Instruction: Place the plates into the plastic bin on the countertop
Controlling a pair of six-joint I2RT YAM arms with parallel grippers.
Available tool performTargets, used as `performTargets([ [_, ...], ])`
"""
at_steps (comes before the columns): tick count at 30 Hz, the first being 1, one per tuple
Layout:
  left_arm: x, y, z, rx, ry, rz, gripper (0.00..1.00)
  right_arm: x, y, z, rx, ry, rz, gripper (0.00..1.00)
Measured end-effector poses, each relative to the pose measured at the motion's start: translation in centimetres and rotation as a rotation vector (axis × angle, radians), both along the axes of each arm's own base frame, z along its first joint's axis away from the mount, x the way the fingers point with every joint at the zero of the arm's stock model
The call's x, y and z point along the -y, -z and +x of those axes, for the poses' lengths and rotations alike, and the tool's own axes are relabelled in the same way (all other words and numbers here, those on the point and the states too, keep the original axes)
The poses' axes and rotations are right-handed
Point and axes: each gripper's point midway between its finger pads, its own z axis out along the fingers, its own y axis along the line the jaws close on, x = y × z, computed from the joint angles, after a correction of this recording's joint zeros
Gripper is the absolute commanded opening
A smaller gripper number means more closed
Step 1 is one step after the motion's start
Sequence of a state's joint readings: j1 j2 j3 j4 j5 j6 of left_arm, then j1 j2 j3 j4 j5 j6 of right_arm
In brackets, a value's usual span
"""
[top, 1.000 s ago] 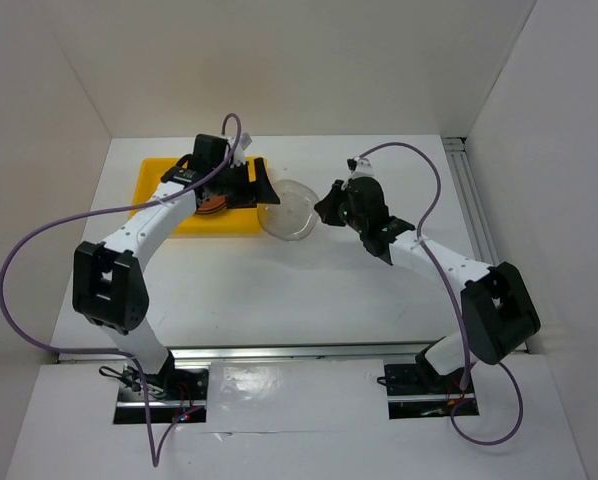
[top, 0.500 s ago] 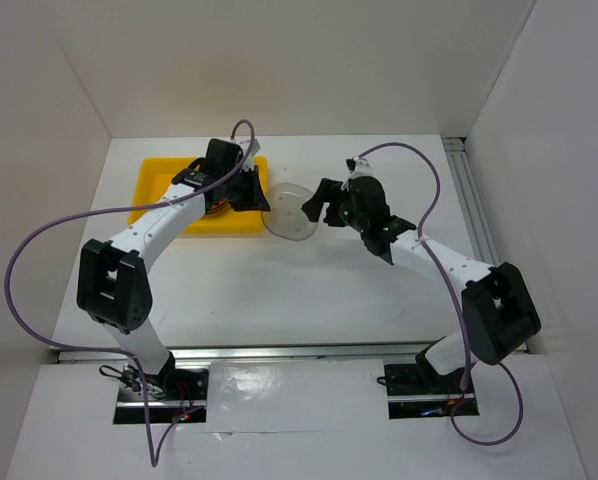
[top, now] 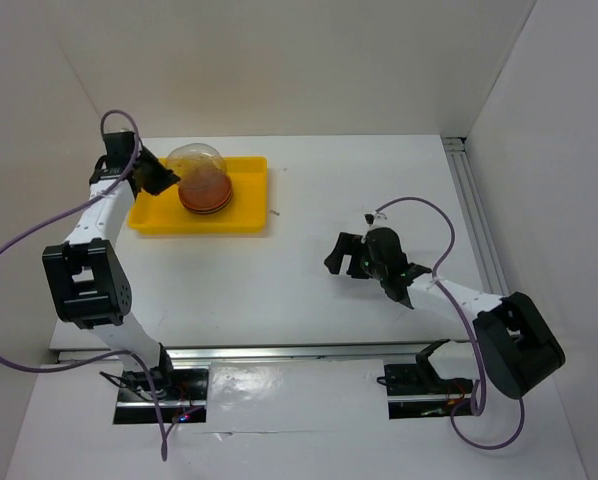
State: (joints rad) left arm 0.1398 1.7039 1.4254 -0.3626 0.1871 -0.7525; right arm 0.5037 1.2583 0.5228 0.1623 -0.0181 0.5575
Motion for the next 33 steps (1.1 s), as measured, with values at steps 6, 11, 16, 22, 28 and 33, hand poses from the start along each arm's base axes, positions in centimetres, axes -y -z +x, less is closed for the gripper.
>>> performTargets([
  [6,-1.8,2.6,-0.5,-0.019,-0.151,-0.117,0.0,0.3,2.3,-1.8,-0.054,-0.017,0.006,1.0],
  [11,-0.7,5.4,-3.0,-0.058,-0.288,-0.232,0.0,0.0,2.4,-2.2,-0.051,-0.014,0.047,1.0],
  [16,0.1,4.8,-3.1,-0.006,-0.395,-0.308,0.0,-0.3,1.7,-2.4,-0.032,-0.019,0.068,1.0],
  [22,0.4,2.7,0.5,0.068,-0.397,-0.337,0.0,-0.5,0.6,-2.3,0.001,-0.023,0.082,1.0],
  [28,-0.3,5.8,0.9,-0.004,-0.416,-0.337,0.0,-0.2,0.6,-2.2,0.006,-0.015,0.07,1.0],
  [33,-0.4,5.9,0.9,-0.016,-0.413,-0.335,0.13,-0.1,0.3,-2.1,0.016,-0.008,0.07,1.0],
])
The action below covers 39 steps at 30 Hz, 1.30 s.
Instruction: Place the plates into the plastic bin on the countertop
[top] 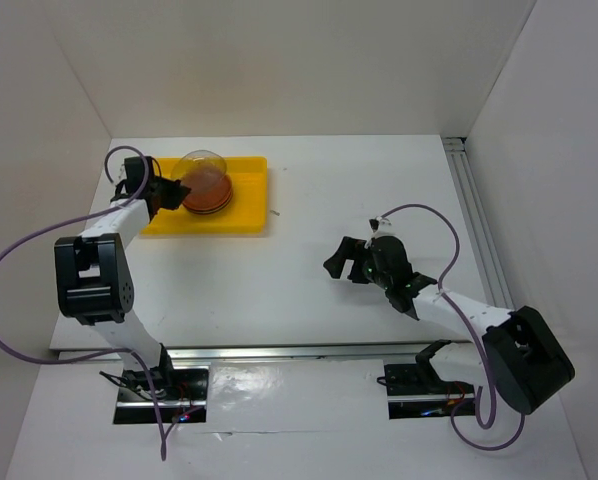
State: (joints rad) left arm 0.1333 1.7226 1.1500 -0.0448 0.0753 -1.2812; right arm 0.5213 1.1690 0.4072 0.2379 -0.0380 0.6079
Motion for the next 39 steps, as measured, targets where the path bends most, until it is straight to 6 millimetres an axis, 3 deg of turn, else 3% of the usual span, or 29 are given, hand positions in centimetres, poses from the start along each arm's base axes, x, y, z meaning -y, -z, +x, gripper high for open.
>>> performTargets([
  [1,0.0,-0.1,0.1,0.0,0.003,0.0,0.22,0.0,0.0,0.0,0.001,0.0,0.0,1.0],
  [5,0.0,-0.6,1.1,0.006,0.025,0.012,0.33,0.0,-0.2,0.0,0.007,0.0,0.003,1.0],
  [11,0.3,-0.2,1.0,-0.011,0.053,0.014,0.41,0.0,-0.3,0.0,0.005,0.001,0.003,1.0],
  [17,0.6,0.0,0.7,-0.024,0.072,0.01,0.74,0.0,-0.6,0.0,0.013,0.001,0.008,1.0],
  [19,0.6,0.3,0.4,-0.039,0.075,0.005,0.79,0.0,-0.6,0.0,0.012,0.0,0.008,1.0],
  [28,1.2,0.9,-1.3,-0.105,0.098,-0.034,0.91,0.1,-1.3,-0.1,0.024,0.003,0.019,1.0],
  [31,1.5,0.0,-1.9,-0.091,0.114,-0.035,0.99,0.1,-1.5,-0.2,0.029,0.003,0.022,1.0],
  [39,1.8,-4.0,-5.2,-0.071,0.132,0.076,1.0,0.5,-2.2,-0.4,0.025,0.005,-0.032,1.0],
])
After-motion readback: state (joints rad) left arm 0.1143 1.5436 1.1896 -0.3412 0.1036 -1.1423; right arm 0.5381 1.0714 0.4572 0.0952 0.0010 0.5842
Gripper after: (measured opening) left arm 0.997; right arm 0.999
